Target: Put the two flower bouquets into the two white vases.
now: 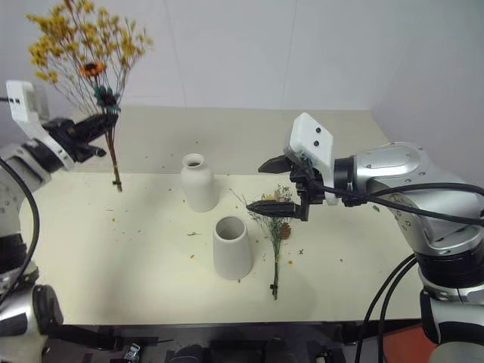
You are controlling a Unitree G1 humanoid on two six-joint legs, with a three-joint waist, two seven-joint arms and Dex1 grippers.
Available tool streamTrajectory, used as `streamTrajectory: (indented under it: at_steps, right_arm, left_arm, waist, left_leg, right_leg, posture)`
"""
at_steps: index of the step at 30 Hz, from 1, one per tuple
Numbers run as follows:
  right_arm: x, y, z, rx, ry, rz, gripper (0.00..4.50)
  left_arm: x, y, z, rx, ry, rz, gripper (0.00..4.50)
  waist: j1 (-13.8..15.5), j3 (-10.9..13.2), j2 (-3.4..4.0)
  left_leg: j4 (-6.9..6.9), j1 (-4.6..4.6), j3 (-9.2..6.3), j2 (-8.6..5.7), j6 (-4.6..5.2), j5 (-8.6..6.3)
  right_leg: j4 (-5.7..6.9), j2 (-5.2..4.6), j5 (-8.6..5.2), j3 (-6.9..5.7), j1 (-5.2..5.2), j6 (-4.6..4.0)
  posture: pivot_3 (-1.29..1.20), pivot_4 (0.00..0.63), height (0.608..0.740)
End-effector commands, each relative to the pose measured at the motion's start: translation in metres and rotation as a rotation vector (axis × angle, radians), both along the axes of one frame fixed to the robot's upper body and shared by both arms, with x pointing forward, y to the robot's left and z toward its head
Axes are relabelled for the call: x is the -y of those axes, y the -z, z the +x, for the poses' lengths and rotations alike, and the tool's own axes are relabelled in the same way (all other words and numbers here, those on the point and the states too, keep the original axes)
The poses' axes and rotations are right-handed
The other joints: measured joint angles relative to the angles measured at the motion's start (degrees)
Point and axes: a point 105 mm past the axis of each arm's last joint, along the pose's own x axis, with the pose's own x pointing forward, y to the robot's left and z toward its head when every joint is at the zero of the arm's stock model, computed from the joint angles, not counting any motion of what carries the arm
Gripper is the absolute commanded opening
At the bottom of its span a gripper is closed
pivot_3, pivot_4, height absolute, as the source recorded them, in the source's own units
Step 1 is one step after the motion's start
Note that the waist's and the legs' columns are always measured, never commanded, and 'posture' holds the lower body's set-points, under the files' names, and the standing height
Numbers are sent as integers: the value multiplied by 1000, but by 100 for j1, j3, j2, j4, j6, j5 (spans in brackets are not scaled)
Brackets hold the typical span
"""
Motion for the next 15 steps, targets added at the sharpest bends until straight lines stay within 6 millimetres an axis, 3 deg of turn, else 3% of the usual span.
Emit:
streamTrajectory:
  at_steps: [1, 7, 15]
  right_arm:
    - [4, -13, 0, 61, 67, 60, 4500]
    - [7, -14, 4, 77, 143, 121, 4500]
    - [8, -13, 7, 102, 214, 179, 4500]
  left_arm:
    - [2, -34, 6, 154, 96, -101, 51]
    - [16, -54, 12, 303, 292, -158, 51]
    - [32, -32, 20, 274, 563, -134, 51]
  waist:
    - [14, 0, 0]
    - [22, 0, 0]
    - [33, 0, 0]
  left_leg:
    - [1, -2, -1, 0, 0, 0]
    - [4, -24, -2, -2, 0, 0]
    - [15, -63, -3, -6, 1, 1]
  right_leg:
    - [0, 0, 0, -1, 0, 0]
    - [-2, 0, 2, -3, -20, 4]
    - [20, 0, 2, -3, -60, 4]
  posture:
    - [0, 150, 740]
    - [0, 150, 740]
    - [0, 150, 740]
